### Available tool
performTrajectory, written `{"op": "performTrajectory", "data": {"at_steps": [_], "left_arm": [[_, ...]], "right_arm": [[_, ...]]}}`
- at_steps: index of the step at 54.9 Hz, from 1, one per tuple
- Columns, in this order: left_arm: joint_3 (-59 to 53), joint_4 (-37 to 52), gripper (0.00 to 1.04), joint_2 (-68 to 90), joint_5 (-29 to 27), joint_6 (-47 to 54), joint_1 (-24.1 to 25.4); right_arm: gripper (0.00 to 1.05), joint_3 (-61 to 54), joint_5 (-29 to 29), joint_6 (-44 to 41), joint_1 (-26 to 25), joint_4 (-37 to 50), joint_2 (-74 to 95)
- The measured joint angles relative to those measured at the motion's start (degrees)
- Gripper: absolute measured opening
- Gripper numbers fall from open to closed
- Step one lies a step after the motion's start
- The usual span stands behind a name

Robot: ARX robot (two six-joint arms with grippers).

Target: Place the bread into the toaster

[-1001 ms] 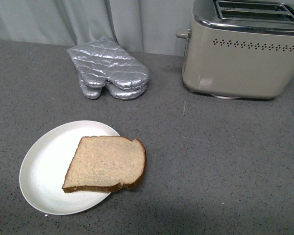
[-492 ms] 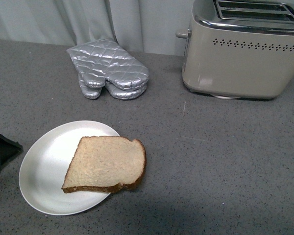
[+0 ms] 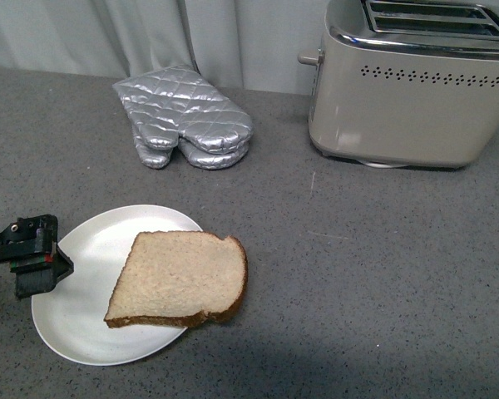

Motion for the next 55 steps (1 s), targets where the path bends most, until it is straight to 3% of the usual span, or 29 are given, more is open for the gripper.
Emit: {"op": "performTrajectory", "data": {"at_steps": [10,25,30,43,55], "left_arm": [[4.00,0.24,0.97,5.53,-0.59,0.81,0.09],[7.04,-0.76,0.56,9.16,-0.79,0.63,0.44],[7.82,-1.25,0.36,9.70,-0.28,0.39,0.39],[8.02,-1.66,0.03,9.68,1.70,-1.11,0.02],[7.91,-2.99,0.03,8.20,4.50,-4.04,-0.92]], "right_arm": [[0.95,0.00,0.00,0.00,0.00,0.00,0.00],[0.95,0.00,0.00,0.00,0.00,0.00,0.00],[0.95,0.00,0.00,0.00,0.00,0.00,0.00],[0.95,0.00,0.00,0.00,0.00,0.00,0.00],[0.95,0.00,0.00,0.00,0.00,0.00,0.00]]}}
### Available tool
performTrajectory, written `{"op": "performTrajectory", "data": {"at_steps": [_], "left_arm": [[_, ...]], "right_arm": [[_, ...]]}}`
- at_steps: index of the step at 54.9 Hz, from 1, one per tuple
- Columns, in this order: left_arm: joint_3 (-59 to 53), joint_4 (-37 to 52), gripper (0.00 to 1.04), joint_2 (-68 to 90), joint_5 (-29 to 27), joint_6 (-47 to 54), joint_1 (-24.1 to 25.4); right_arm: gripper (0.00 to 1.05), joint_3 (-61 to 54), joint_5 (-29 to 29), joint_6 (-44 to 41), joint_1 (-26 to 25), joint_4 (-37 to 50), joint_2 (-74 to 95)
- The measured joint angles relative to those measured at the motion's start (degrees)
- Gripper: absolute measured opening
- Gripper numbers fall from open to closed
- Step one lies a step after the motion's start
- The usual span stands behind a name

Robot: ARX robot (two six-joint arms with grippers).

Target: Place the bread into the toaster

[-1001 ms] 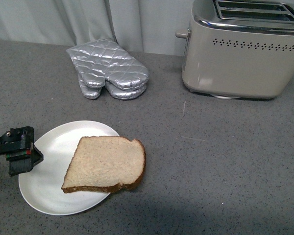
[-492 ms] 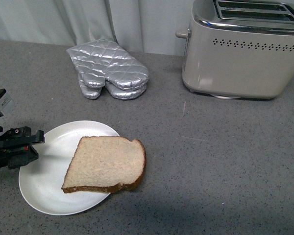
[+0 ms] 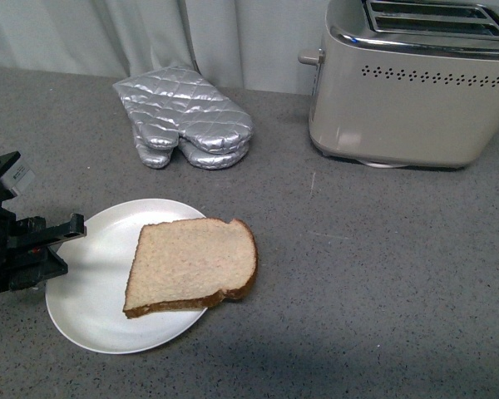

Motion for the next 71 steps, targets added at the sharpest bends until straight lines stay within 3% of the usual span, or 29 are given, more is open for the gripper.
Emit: {"op": "performTrajectory", "data": {"at_steps": [11,34,51,71], "left_arm": [[0.22,-1.05,0.03,-4.26,3.10,-5.14,-3.21],[13.09,1.03,0.03,2.80,4.50,-19.69,-19.26],[26.67,-2.12,0.03,14.29,3.43,-24.17,-30.82],[31.85,-5.22,0.06,18.51,1.20,-24.81,-32.68]], "right_arm": [[0.95,0.00,0.00,0.00,0.00,0.00,0.00],[0.95,0.00,0.00,0.00,0.00,0.00,0.00],[0.95,0.00,0.00,0.00,0.00,0.00,0.00],[0.95,0.00,0.00,0.00,0.00,0.00,0.00]]}}
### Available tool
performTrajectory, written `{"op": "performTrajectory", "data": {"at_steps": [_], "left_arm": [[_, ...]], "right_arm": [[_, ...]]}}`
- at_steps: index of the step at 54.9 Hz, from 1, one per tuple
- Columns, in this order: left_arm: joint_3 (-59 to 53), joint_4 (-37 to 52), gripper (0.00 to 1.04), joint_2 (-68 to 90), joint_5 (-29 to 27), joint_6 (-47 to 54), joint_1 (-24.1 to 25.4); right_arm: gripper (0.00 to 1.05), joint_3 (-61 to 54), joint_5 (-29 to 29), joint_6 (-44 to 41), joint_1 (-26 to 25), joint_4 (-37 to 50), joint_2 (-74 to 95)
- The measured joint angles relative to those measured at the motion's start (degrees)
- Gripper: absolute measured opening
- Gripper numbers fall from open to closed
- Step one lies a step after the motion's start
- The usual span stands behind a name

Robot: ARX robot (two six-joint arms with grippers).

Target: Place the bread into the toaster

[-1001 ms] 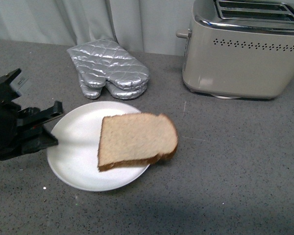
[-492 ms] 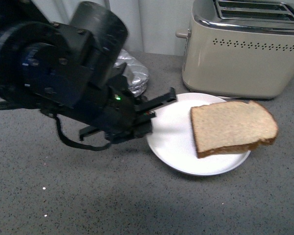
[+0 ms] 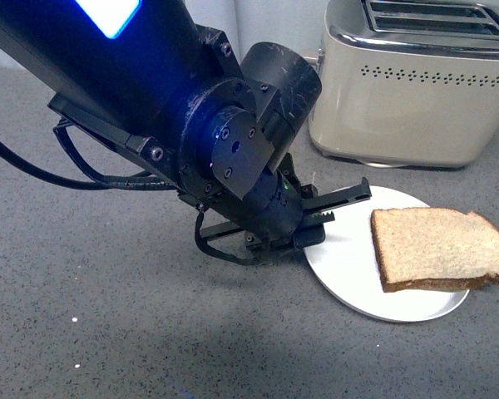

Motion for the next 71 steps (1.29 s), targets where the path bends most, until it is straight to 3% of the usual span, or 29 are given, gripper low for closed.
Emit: {"op": "performTrajectory", "data": {"at_steps": [10,18,24,33,40,51,56,59,71], "left_arm": [[-0.15,0.92,0.31,-0.33,0.13,-0.92,-0.24],[-3.28,4.15,0.54,-3.69,-3.34,-1.86,-0.28],[-7.72,7.69,0.71,-8.70,-10.73,-1.22,-0.02],[-23.82,23.52,1.00,-23.89,-28.83,2.03,2.69],[-39.43,31.32,0.98,-36.87,-34.56,7.65,4.81],[-50.45,28.55,0.98,-51.23,-37.48,11.87,5.40],[-57.83,43.69,0.85,-54.42,-35.60,19.93,7.54],[-63.80,55.25,0.71,-59.80,-33.22,28.85,10.56],[-69.35,49.03,0.26,-74.60,-25.97,35.67,18.29]], "right_arm": [[0.95,0.00,0.00,0.00,0.00,0.00,0.00],[0.95,0.00,0.00,0.00,0.00,0.00,0.00],[0.95,0.00,0.00,0.00,0.00,0.00,0.00],[0.95,0.00,0.00,0.00,0.00,0.00,0.00],[0.95,0.00,-0.02,0.00,0.00,0.00,0.00],[0.95,0.00,0.00,0.00,0.00,0.00,0.00],[0.95,0.00,0.00,0.00,0.00,0.00,0.00],[0.95,0.00,0.07,0.00,0.00,0.00,0.00],[0.95,0.00,-0.02,0.00,0.00,0.00,0.00]]}}
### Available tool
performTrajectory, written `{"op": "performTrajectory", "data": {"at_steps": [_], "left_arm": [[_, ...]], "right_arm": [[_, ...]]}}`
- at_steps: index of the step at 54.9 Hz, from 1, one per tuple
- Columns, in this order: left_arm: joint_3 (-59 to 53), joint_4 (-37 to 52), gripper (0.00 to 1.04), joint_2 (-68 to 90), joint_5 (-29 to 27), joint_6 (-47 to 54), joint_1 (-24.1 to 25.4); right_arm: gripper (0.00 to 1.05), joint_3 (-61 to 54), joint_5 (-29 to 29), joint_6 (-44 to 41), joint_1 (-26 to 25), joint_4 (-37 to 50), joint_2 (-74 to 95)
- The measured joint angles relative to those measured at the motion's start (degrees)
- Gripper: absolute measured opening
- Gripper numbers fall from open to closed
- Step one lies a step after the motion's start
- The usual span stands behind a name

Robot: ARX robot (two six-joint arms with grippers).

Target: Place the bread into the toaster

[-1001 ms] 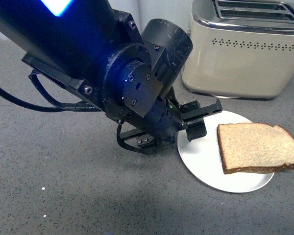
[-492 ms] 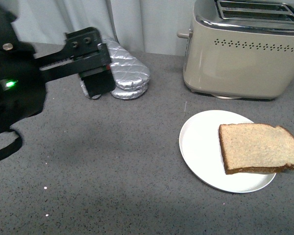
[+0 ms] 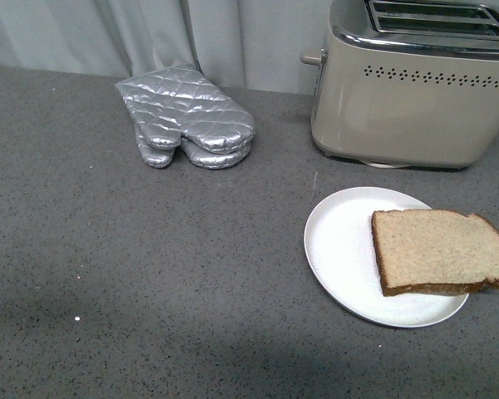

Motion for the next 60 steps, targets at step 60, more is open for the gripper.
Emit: {"op": "performTrajectory", "data": {"at_steps": [60], "left_arm": [[-2.29,-36.09,0.04,-40.68,14.14,1.07,14.56]], "right_arm": [[0.95,0.00,0.02,0.00,0.00,0.00,0.00]]}}
